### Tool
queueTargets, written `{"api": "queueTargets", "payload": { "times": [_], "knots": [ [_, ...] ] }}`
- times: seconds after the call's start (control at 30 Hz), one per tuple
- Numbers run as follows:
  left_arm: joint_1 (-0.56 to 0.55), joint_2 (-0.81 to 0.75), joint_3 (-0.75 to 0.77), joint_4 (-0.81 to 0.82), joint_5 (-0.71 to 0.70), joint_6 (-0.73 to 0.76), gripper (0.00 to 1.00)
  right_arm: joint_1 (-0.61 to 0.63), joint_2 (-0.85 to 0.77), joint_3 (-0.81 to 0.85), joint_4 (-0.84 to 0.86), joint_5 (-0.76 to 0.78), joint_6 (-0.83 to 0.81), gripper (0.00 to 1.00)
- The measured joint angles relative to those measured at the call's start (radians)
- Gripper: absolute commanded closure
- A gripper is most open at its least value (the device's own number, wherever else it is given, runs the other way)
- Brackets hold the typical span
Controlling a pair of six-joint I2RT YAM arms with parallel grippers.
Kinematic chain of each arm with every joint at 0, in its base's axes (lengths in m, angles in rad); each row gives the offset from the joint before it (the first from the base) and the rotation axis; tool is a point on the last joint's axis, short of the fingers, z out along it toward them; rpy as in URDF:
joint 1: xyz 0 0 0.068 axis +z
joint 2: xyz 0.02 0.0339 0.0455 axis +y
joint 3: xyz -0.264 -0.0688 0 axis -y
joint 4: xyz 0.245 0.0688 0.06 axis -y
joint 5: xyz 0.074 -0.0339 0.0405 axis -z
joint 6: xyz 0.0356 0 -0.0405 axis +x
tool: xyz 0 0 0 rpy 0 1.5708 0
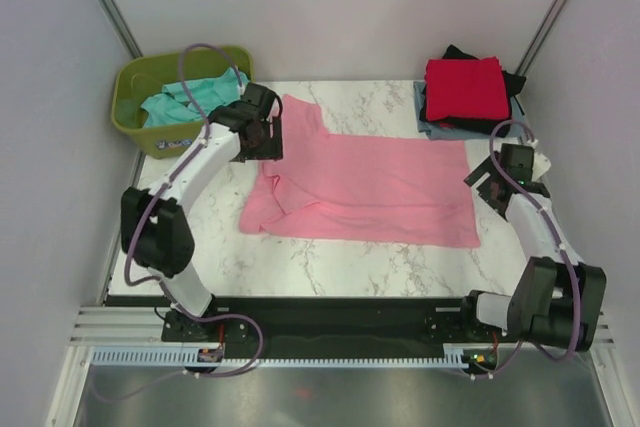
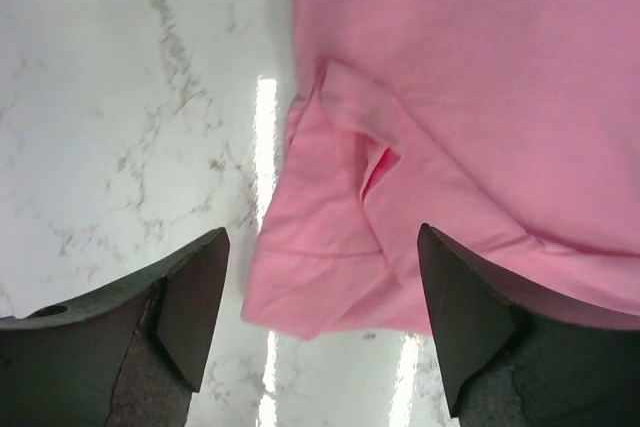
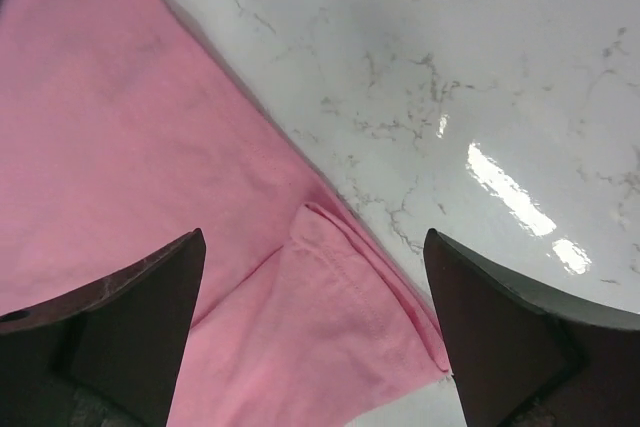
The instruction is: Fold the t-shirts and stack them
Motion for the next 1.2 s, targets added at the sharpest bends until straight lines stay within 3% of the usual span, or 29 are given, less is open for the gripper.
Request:
{"api": "queueTargets", "payload": {
  "times": [0.27, 0.43, 0.6, 0.77, 0.8, 0.9, 1.0, 1.2],
  "knots": [
    [0.086, -0.521, -0.402, 0.09, 0.068, -0.089, 0.21, -0.027, -0.408, -0.195, -0.061, -0.08, 0.051, 0.03],
    [0.11, -0.682, -0.735, 0.19, 0.175, -0.205, 0.17, -0.027, -0.483, -0.346, -0.115, -0.148, 0.093, 0.09],
    [0.112, -0.79, -0.904, 0.275, 0.212, -0.296, 0.15, -0.027, -0.5, -0.394, -0.116, -0.171, 0.106, 0.19],
    [0.116, -0.851, -0.979, 0.376, 0.204, -0.393, 0.16, -0.027, -0.445, -0.414, -0.054, -0.174, 0.126, 0.45],
    [0.117, -0.863, -0.997, 0.395, 0.197, -0.41, 0.16, -0.027, -0.426, -0.418, -0.041, -0.172, 0.128, 0.58],
    [0.119, -0.894, -1.05, 0.438, 0.183, -0.458, 0.16, -0.027, -0.391, -0.422, -0.013, -0.163, 0.136, 0.83],
    [0.122, -0.901, -1.081, 0.468, 0.168, -0.499, 0.16, -0.027, -0.381, -0.422, 0.013, -0.152, 0.141, 0.98],
    [0.122, -0.873, -1.115, 0.496, 0.125, -0.567, 0.18, -0.053, -0.373, -0.422, 0.028, -0.142, 0.139, 1.0]
  ]
}}
